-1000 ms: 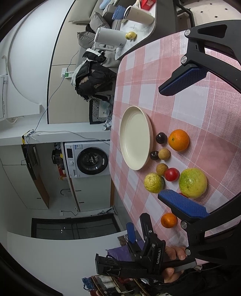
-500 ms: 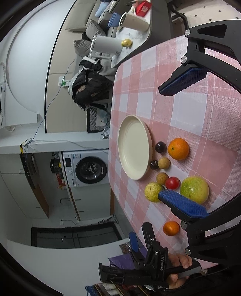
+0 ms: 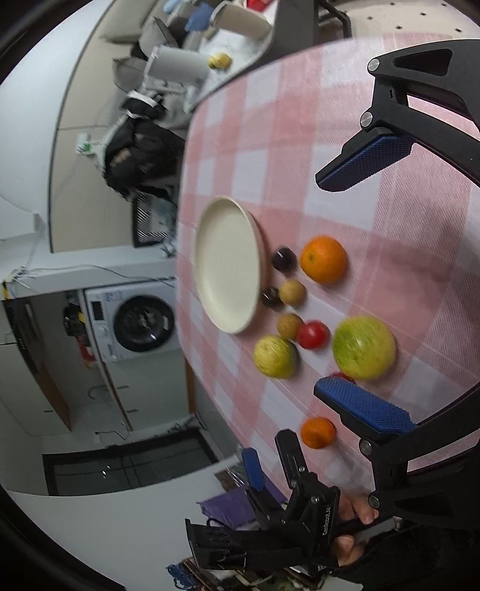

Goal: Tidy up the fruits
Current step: 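Grasp the orange with the left tool while the right tool grasps the large green citrus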

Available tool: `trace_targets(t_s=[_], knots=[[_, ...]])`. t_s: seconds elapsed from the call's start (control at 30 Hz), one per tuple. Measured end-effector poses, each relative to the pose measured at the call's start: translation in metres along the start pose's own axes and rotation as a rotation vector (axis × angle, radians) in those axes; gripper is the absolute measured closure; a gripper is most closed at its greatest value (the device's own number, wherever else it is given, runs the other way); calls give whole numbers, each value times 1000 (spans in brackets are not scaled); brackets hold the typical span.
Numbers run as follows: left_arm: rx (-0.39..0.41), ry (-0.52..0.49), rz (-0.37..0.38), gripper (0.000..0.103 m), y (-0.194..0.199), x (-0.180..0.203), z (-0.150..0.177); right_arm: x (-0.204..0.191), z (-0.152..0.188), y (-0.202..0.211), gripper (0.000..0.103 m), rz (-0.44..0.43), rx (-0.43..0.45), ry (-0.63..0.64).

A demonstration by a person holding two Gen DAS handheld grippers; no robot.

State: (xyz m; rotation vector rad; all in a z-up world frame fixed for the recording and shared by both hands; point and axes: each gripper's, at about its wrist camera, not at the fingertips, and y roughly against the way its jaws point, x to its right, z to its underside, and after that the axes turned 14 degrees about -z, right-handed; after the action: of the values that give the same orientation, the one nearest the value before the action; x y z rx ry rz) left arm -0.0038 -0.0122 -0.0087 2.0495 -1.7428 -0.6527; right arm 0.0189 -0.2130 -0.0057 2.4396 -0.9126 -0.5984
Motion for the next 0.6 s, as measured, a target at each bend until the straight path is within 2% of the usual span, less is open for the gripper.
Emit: trace_targets(t_s=[0.23,0.37,0.53,0.6], knots=[[-67,-66,18,1,-6,4,11,-11,13,-27,5,-86,-133,3],[-118,-72,38,1,-10,1,16,-18,18,-38,15,-103,-180,15],[-175,-107,50,12,-16,4,24,-25,22,-46,22,-135,-211,18],[-196,-135,43,23,-19,7,27,-28,23,-49,24,-146,-221,20]])
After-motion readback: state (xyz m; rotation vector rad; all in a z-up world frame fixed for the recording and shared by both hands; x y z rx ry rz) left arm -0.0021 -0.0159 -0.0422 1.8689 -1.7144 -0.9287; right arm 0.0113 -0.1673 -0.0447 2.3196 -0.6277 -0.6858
